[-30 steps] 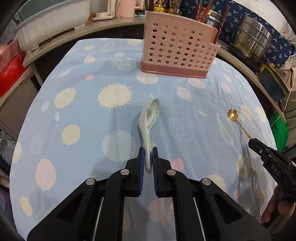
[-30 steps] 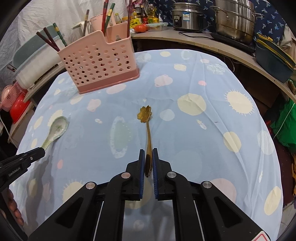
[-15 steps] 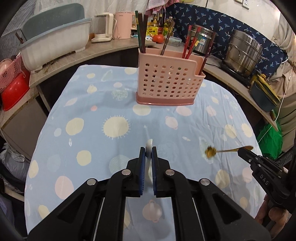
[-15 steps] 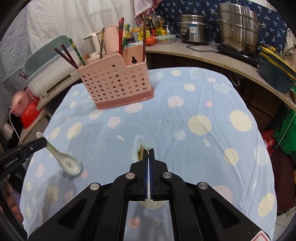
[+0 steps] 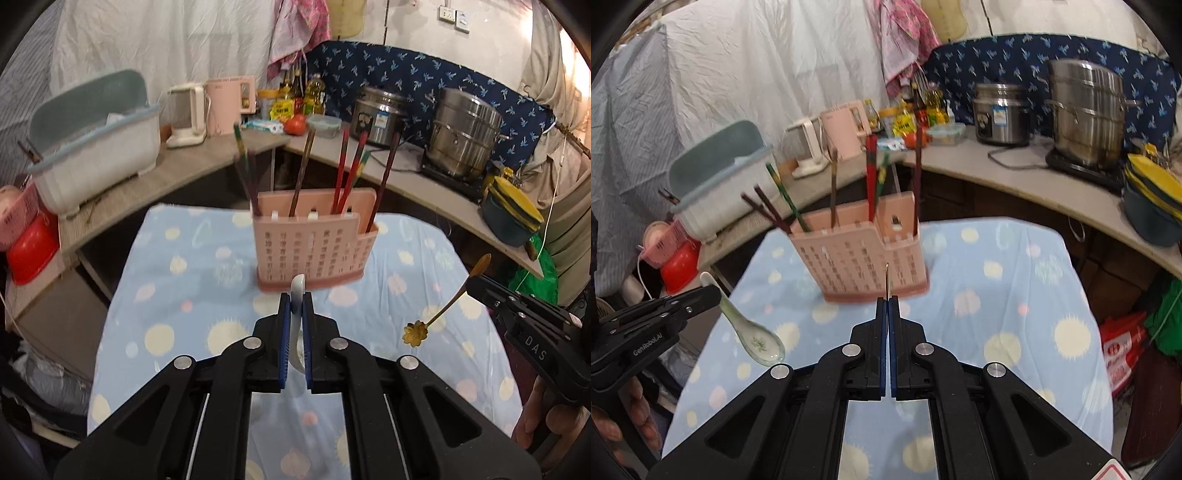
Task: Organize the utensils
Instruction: 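Lift both spoons and carry them above the pink basket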
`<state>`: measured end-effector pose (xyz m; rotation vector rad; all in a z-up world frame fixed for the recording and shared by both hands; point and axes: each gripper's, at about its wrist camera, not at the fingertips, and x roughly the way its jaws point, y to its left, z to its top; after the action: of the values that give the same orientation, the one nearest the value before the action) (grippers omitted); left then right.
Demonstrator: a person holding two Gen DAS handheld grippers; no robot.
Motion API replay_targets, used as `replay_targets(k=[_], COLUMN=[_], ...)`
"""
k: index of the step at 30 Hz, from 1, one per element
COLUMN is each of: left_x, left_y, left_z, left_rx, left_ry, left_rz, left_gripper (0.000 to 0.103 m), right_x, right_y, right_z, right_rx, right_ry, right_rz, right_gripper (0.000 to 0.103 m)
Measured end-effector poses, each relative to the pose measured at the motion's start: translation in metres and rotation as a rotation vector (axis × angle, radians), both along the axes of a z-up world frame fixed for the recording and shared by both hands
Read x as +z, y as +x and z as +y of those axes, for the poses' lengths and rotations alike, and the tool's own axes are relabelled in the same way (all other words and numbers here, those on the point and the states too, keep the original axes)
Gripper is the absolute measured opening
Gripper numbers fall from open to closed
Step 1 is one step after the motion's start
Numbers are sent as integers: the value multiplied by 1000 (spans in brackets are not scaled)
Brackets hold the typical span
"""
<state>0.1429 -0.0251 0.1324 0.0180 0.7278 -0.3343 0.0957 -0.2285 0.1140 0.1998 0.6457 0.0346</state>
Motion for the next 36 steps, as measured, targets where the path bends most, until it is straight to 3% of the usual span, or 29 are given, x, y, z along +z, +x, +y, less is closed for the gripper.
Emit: replay_targets(k=[8, 13, 19, 30, 36], left_x=[67, 89, 72, 16, 14], left_y=[49, 87, 124, 164, 165], left_z=[-20, -33, -41, -40, -46], left_rx=[15, 36, 66, 98, 109], left_ry=[22, 43, 81, 101, 123], left_rz=[-117, -158, -134, -26, -53], left_gripper=[6, 6, 6, 6, 6], right_x=[68, 84, 72, 16, 5], right_y=[52, 92, 135, 180, 187], right_z=[6, 15, 31, 41, 40], right_rx=[29, 30, 43, 60, 62], right_ry=[-19, -47, -70, -72, -77], right_rz=[-105, -126, -92, 20, 42], right_gripper=[2, 2, 2, 2, 2])
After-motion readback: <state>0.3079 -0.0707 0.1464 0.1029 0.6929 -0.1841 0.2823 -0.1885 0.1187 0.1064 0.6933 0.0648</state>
